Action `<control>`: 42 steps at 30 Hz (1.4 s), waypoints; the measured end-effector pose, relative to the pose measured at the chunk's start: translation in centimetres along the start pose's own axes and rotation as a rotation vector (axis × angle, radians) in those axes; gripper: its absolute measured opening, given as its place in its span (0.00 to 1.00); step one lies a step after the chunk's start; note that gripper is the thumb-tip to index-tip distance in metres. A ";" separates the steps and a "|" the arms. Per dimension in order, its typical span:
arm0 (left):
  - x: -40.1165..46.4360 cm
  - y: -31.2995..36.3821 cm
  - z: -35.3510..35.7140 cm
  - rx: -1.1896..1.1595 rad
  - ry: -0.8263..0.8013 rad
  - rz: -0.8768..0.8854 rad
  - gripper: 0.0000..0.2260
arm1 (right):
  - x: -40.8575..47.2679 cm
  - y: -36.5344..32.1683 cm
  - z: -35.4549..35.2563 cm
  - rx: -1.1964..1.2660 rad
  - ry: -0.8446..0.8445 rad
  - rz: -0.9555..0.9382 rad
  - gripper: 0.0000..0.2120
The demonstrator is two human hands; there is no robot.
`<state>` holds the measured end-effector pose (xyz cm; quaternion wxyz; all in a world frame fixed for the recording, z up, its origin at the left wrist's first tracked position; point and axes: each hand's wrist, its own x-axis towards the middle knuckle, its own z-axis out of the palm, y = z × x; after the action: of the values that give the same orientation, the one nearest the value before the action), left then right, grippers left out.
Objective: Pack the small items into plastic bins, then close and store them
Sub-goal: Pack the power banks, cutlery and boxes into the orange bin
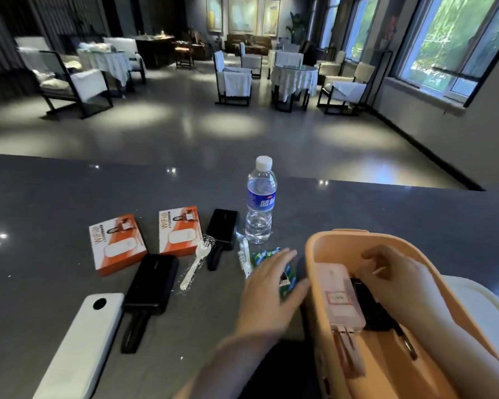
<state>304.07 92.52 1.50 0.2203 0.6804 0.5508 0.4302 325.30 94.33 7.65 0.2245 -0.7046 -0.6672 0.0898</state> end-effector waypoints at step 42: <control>-0.4 -1.5 -7.6 0.119 0.146 -0.060 0.09 | -7.6 -10.4 3.3 0.385 0.211 0.029 0.03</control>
<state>296.92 91.27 4.28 0.1516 0.6424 0.6102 0.4382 313.86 87.60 7.97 0.4221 -0.6637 -0.6005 0.1444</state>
